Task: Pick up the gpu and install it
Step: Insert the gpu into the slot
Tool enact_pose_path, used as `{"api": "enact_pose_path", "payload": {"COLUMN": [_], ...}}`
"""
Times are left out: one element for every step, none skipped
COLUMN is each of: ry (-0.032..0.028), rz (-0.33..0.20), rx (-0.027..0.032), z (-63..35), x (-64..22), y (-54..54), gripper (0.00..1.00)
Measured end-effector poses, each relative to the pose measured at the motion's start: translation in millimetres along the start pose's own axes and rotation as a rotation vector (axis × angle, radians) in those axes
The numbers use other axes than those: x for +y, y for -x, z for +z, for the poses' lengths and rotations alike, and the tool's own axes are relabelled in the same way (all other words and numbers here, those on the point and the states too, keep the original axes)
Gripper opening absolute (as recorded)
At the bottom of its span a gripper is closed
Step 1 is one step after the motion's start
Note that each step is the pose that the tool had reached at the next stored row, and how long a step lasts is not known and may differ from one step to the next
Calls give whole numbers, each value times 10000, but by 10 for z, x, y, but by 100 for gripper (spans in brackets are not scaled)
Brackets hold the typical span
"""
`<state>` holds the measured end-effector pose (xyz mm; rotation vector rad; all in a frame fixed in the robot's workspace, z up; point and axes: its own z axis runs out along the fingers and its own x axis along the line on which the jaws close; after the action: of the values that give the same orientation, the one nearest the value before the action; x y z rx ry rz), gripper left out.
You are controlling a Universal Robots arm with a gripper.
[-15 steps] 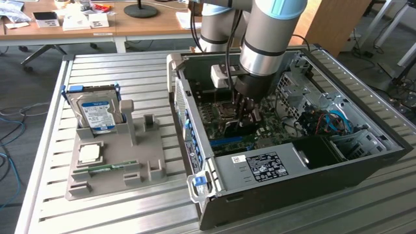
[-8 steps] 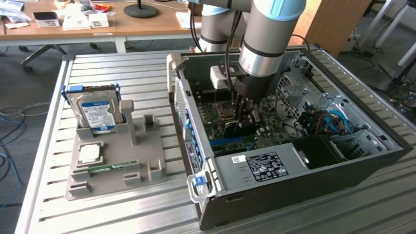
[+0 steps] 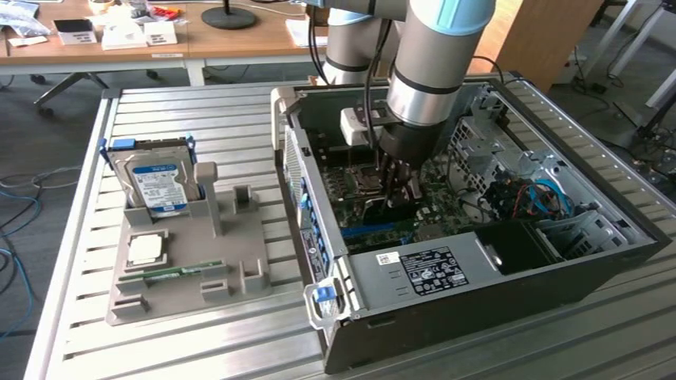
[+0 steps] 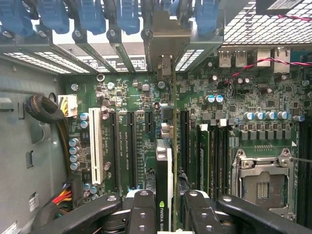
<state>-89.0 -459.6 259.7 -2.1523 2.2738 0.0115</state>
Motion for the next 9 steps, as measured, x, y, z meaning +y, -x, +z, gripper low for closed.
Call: {"api": "enact_pose_path", "payload": {"ry": [-1,-12,-34,-53,-66,-72,-71,-72,-72], "rz": [0,-1,-2,-4,-6,-7,-8,-8,-7], "rx": [1,-2,-5,-6,-6,-5,-5,-5,-5], "z": [0,1,2,2,1,1,0,0,0], "x": [0,1,1,0,0,0,0,0,1], "y": [0,0,1,1,1,0,0,0,0], "gripper": [27,27,27,27,27,27,27,27,27]}}
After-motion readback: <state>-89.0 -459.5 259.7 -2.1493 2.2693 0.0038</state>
